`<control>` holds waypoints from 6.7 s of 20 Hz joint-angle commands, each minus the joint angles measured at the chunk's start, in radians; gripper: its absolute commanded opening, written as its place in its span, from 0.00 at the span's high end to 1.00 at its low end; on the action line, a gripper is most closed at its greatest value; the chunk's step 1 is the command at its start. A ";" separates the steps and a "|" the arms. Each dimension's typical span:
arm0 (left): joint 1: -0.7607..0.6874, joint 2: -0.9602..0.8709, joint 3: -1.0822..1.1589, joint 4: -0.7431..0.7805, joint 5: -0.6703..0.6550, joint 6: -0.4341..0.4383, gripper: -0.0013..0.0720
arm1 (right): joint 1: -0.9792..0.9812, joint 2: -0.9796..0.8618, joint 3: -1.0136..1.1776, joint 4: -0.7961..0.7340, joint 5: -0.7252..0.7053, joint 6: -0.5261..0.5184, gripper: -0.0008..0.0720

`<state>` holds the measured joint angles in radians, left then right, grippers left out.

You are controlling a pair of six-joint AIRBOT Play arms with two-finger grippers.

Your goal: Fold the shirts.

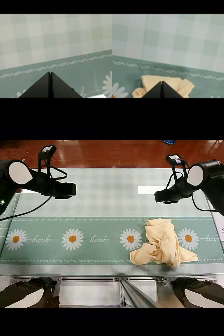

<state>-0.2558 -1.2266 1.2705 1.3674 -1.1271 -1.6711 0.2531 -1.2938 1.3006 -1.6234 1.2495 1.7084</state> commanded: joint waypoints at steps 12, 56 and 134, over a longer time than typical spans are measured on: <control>0.000 0.000 0.000 0.000 0.000 0.000 0.96 | 0.000 -0.001 0.001 0.000 0.000 0.000 0.96; 0.042 0.291 -0.431 0.092 -0.153 -0.147 0.29 | -0.065 0.433 -0.253 0.201 -0.111 -0.187 0.96; -0.018 0.054 -0.697 -1.043 0.052 0.634 0.96 | -0.250 -0.111 -0.607 0.846 -0.160 -0.536 0.43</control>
<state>-0.2764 -1.1717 0.5667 0.3279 -1.0698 -1.0412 -0.0925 -1.3018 0.6189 -0.7769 1.0603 1.1774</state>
